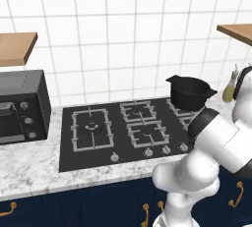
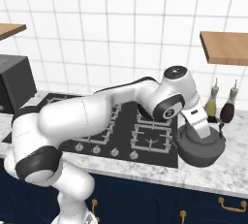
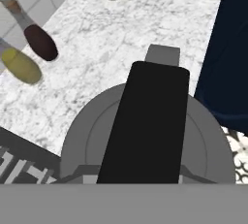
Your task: Pick the kettle from the counter and place it on a stove burner. Then turn the burner on.
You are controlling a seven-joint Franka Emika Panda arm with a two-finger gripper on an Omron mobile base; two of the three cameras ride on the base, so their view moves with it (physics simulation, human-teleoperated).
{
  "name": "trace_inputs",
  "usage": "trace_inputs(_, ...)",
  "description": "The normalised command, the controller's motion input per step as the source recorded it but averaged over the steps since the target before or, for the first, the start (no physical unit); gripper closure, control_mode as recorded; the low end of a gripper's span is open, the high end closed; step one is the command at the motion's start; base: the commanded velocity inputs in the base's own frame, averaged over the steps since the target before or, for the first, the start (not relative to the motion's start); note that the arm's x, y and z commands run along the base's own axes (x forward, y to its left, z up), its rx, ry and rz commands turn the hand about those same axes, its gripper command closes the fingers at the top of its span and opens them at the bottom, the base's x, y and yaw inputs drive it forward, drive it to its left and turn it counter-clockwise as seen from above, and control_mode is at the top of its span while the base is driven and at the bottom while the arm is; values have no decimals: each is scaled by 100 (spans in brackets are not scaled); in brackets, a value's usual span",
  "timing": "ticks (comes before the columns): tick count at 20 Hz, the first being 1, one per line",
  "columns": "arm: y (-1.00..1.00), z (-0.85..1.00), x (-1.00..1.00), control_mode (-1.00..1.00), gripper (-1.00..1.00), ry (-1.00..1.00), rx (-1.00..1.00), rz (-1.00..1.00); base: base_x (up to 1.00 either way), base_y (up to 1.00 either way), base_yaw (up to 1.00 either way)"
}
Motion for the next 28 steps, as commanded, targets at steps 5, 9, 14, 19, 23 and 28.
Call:
trace_inputs(5, 95, 44, -11, -100, 100, -2, -7, 0, 0, 0, 0)
trace_inputs(9, 89, 58, -5, -100, 100, -2, -2, 0, 0, 0, 0)
trace_inputs(14, 88, 63, 0, -100, 100, -1, 2, 3, 0, 0, 0)
trace_inputs(19, 93, 60, 0, -100, 100, -1, 11, 5, 0, 0, 0)
trace_inputs(23, 100, 35, -1, -100, 100, 0, 11, 6, 0, 0, 0)
trace_inputs(28, 100, 4, 0, -100, 100, 0, 11, 12, 0, 0, 0)
